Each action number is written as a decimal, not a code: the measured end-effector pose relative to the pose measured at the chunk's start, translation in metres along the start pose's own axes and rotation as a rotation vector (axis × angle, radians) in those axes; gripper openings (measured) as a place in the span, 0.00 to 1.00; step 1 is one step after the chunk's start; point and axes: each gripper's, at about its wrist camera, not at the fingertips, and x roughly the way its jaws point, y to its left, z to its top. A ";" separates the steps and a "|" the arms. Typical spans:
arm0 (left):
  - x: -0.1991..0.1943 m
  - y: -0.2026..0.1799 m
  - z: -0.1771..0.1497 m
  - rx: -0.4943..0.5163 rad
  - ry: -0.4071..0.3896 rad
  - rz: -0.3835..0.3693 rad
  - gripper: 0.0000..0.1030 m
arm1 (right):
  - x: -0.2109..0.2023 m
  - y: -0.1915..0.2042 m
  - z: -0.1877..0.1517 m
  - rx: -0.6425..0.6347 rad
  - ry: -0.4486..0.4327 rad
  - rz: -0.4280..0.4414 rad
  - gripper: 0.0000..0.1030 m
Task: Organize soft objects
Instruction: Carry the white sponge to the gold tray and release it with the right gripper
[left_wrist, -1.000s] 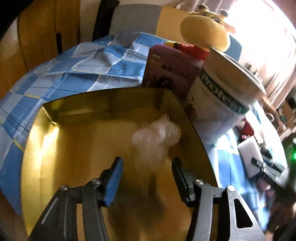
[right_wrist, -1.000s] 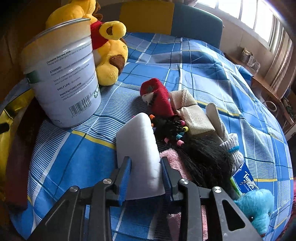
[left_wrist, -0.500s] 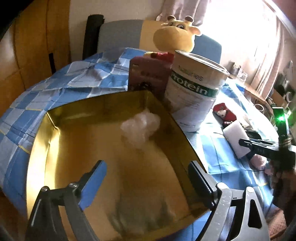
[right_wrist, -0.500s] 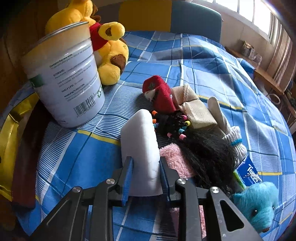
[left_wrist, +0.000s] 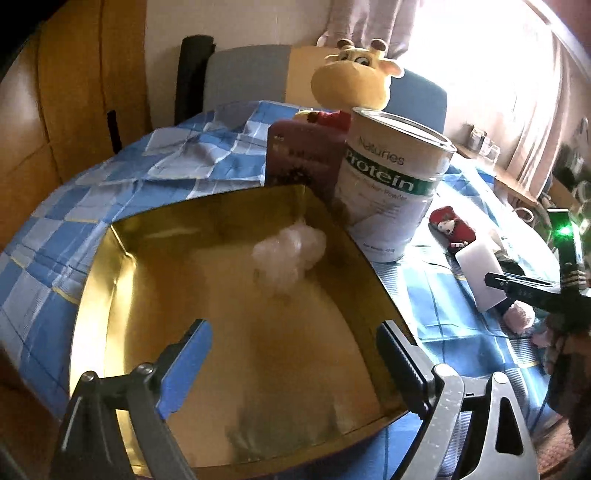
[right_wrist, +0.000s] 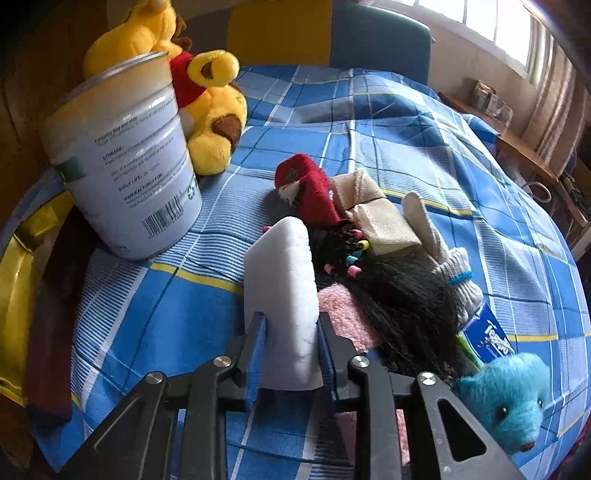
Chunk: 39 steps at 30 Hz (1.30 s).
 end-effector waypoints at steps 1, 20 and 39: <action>-0.001 0.002 0.000 0.001 -0.005 0.005 0.88 | -0.003 -0.003 0.001 0.019 -0.006 0.008 0.24; -0.012 0.037 0.003 -0.018 -0.051 -0.029 0.88 | -0.048 -0.013 0.178 0.140 -0.138 -0.171 0.24; -0.017 0.107 0.000 -0.203 -0.035 0.069 0.88 | -0.080 0.275 0.174 -0.446 -0.169 0.292 0.24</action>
